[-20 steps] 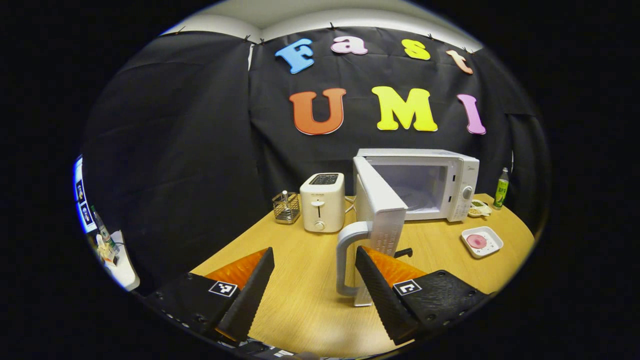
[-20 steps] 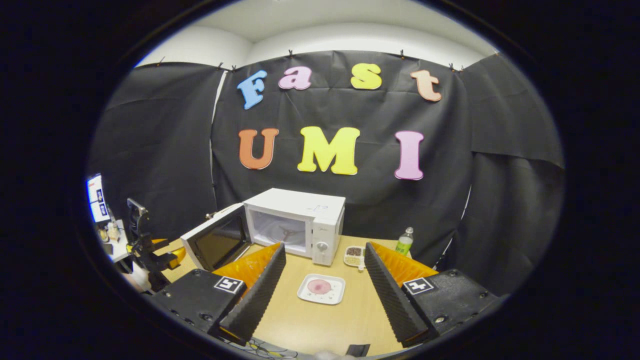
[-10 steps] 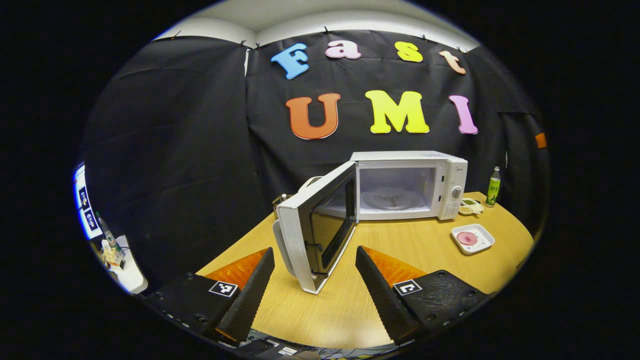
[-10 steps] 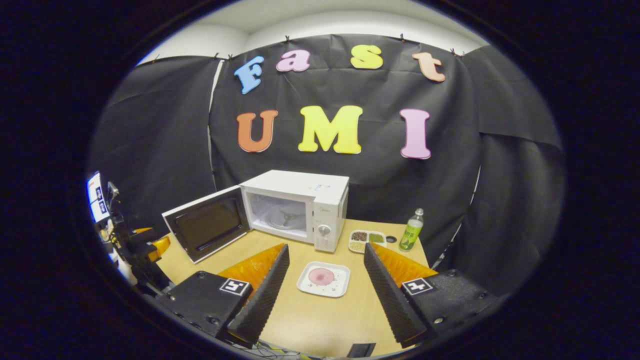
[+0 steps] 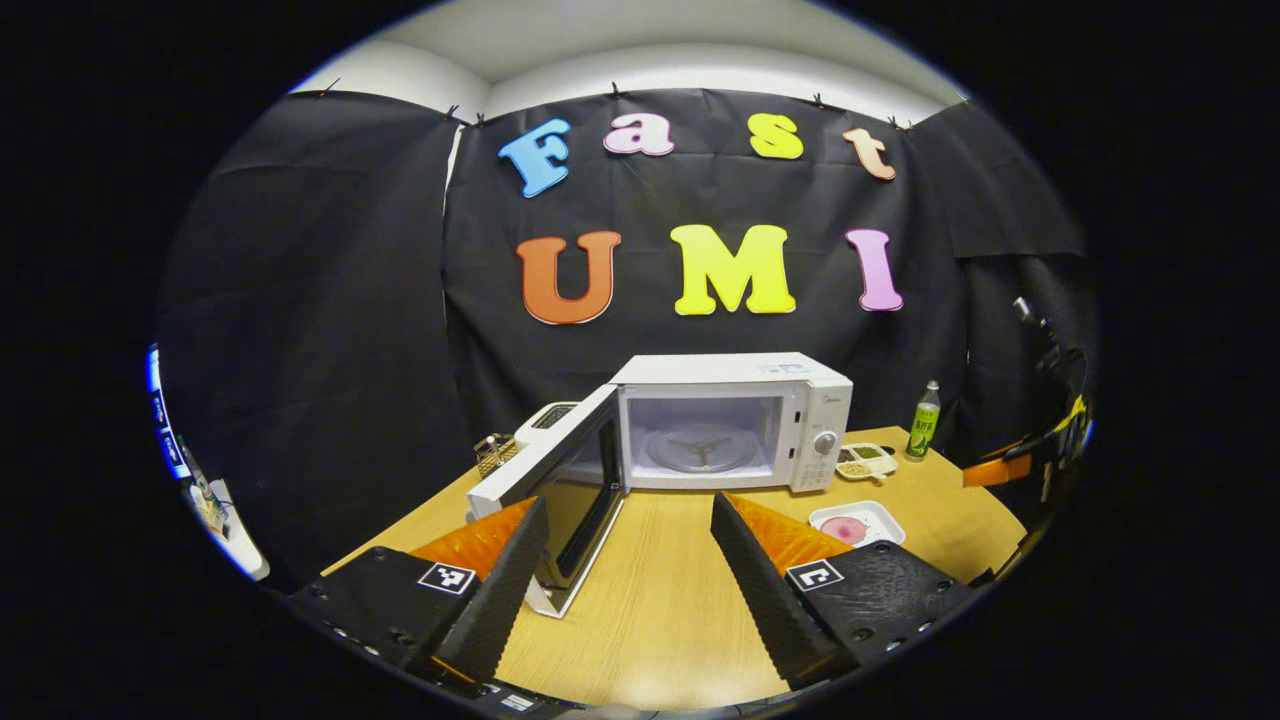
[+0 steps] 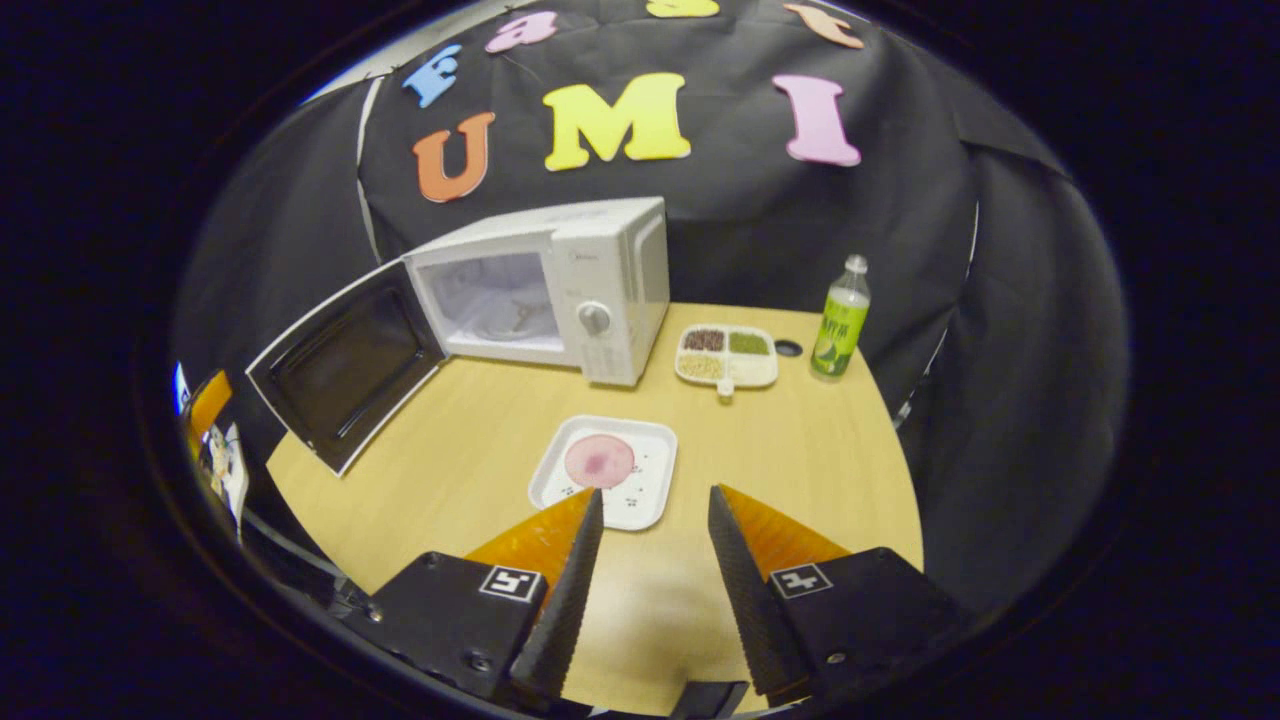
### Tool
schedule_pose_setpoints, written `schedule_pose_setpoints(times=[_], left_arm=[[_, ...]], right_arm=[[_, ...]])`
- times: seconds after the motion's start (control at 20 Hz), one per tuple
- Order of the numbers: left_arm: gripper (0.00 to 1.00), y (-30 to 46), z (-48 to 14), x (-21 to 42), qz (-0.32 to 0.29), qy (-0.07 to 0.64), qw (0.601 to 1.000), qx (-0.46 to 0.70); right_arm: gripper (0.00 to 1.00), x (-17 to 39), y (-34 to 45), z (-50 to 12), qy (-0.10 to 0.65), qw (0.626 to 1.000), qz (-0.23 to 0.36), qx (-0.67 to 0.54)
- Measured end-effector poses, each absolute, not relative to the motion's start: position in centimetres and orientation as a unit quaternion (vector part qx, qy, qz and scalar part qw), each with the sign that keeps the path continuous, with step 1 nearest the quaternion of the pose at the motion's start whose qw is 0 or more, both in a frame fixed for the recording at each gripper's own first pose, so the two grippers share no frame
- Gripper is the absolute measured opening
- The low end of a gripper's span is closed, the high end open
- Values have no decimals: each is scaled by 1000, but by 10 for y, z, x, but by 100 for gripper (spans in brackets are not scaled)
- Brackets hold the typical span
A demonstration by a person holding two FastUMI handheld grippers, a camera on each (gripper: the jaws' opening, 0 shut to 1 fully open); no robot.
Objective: Open the microwave oven with the left hand, put the food in, and close the microwave oven.
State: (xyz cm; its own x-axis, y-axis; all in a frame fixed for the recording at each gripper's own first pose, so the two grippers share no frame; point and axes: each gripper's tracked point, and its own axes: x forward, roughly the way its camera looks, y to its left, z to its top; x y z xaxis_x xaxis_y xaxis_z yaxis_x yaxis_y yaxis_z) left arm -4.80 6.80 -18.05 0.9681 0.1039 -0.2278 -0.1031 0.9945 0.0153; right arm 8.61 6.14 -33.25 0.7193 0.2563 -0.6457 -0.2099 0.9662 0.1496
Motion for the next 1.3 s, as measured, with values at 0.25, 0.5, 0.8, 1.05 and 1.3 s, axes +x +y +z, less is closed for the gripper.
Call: schedule_pose_setpoints(times=[0.25,0.5,0.8,1.05,1.3], left_arm=[[97,21,-152,-31,56,107,993,15],[97,-6,-138,-20,68,112,991,27],[97,-8,-134,-27,86,124,988,44],[97,0,-138,-25,88,127,987,38],[97,9,-144,-8,57,120,991,22]], right_arm=[[50,115,67,-401,438,882,151,84],[33,142,85,-448,504,840,171,108],[33,160,98,-458,548,805,169,152],[19,164,97,-460,597,772,144,163],[0,166,94,-461,616,762,114,167]])
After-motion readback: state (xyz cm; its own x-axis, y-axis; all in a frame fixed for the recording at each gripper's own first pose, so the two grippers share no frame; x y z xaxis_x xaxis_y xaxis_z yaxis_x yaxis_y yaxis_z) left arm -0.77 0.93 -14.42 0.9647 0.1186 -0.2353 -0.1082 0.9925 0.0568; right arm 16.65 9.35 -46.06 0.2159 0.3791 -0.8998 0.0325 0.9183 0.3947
